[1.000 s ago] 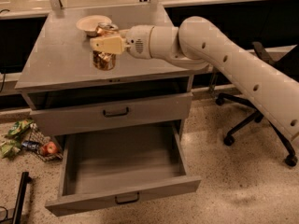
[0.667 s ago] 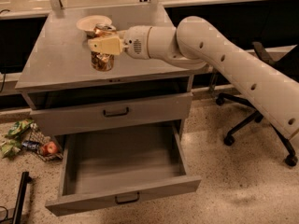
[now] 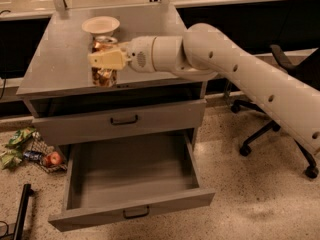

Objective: Place orange can into middle drawer

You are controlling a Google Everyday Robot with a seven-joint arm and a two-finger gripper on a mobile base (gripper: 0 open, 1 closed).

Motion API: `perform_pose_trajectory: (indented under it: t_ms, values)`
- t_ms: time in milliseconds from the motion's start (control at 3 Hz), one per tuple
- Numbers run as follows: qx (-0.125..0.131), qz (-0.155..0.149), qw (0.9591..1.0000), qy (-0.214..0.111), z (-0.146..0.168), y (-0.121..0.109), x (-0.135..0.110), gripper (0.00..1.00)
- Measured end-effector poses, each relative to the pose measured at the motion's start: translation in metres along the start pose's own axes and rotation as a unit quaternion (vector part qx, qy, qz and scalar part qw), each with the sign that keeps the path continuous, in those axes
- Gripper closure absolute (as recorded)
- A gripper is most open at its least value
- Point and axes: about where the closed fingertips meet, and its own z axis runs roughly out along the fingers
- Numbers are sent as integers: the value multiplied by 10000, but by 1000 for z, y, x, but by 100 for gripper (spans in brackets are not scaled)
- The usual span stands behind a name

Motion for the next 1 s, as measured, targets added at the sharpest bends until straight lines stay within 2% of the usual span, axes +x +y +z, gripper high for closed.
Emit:
perform_pose_trajectory:
  t_ms: [333,667,1000]
  values:
    - [-257,182,9982,501,11,51,53,100]
    - [-247,177,9982,512,12,52,55,100]
    - [-79,93,9977,667,28,66,88,100]
